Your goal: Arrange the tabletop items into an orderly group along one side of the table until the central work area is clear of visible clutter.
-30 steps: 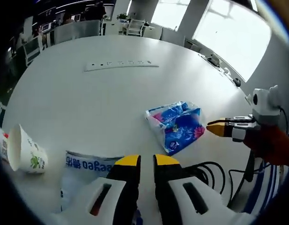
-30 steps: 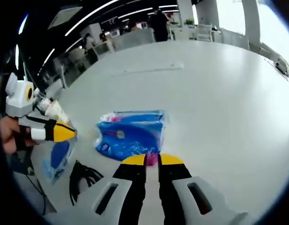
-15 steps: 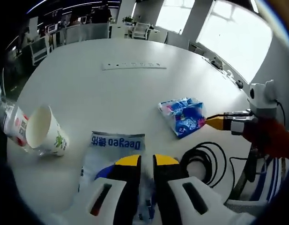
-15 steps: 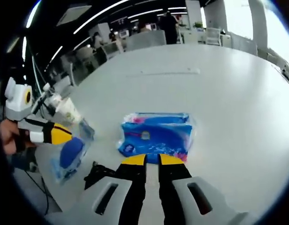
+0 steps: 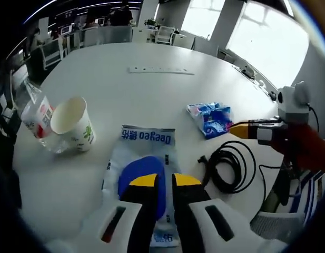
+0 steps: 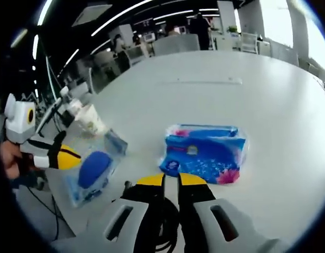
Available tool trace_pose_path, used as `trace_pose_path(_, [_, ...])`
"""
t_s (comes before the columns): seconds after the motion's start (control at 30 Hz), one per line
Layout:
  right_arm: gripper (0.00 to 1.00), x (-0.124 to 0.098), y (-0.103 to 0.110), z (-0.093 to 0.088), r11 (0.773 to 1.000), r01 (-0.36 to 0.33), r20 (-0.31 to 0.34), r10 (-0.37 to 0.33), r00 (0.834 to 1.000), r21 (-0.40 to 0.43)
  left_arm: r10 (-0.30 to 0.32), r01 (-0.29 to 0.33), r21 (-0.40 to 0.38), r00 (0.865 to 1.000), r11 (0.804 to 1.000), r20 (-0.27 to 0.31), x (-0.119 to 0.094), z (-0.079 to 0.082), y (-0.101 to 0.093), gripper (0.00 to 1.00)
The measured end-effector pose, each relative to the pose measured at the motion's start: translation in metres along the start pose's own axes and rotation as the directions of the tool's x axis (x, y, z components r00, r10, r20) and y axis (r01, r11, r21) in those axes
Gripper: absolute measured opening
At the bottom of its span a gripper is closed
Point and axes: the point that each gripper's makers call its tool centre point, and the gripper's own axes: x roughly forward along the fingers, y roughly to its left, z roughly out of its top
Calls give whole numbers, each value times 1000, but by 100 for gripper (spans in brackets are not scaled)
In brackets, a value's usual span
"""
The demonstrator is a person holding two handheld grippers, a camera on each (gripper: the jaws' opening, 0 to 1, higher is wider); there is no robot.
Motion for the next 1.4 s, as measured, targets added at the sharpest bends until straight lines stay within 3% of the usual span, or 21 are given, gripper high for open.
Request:
trace_pose_path(0.53, [6,-4,28,-9,998,-43,-16,43,999,-42,26,-26,-40,1000,999,9,-27,-30,11,7])
trace_pose_path(0.83, [6,1,47,-14,994,-79,-37,77,996,-71,51,-51,-91,999,995,3,-40,-54,23,7])
trace_pose_path(1.4, [5,12,70,-14,986,-125,-61,119,991,-107,85,-79,-207,996,975,23,-56,-75,35,7])
